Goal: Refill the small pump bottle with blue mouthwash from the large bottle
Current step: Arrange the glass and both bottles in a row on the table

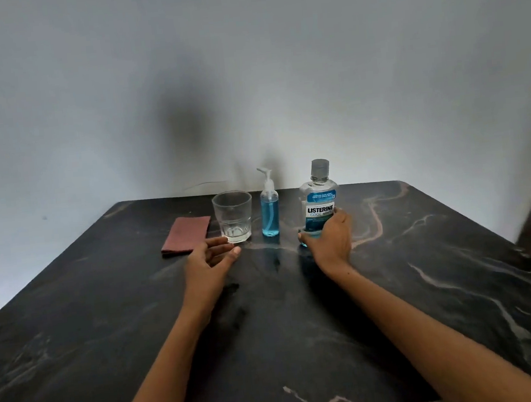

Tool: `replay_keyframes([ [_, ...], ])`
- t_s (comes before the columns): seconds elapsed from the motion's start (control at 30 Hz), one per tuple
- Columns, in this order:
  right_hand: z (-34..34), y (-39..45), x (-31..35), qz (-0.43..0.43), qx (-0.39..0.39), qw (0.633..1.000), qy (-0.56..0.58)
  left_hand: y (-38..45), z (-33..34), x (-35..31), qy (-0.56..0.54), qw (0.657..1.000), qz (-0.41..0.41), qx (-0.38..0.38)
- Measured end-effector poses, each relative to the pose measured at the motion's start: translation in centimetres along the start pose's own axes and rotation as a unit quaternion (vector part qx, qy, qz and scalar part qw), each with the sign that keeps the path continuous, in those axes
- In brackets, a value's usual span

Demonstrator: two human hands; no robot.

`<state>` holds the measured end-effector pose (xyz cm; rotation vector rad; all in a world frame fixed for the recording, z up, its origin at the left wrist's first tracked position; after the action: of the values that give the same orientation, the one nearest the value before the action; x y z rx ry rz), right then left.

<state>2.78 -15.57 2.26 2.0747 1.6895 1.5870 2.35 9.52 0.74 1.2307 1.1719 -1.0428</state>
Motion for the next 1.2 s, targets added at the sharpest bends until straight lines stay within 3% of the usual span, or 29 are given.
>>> replay_keyframes([
  [0.3,3.4,2.7,0.3,0.048,-0.012,0.999,-0.012,0.4,-0.1,0.2,-0.011,1.0,0.0,0.001],
  [0.97,2.8,2.1,1.1,0.088,-0.018,0.996,0.001,0.4,0.1,0.1,0.019,1.0,0.002,-0.003],
  [1.1,2.1,0.6,3.0,0.063,-0.042,0.996,0.045,0.4,-2.1,-0.7,0.098,0.989,0.027,-0.108],
  [1.2,3.2,-0.7,6.3,-0.054,0.004,0.997,0.063,0.3,-4.5,-1.1,0.152,0.967,0.018,-0.205],
])
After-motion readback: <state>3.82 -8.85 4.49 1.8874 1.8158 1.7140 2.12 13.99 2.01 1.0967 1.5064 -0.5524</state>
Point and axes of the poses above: each hand's wrist, its own y-axis towards the middle knuckle, its own z-axis out of the palm, x = y × z, the point moved 6 cm from there along y, towards the middle knuckle, and after that the axes turned 10 degrees about -z, right-handed, at the moved point
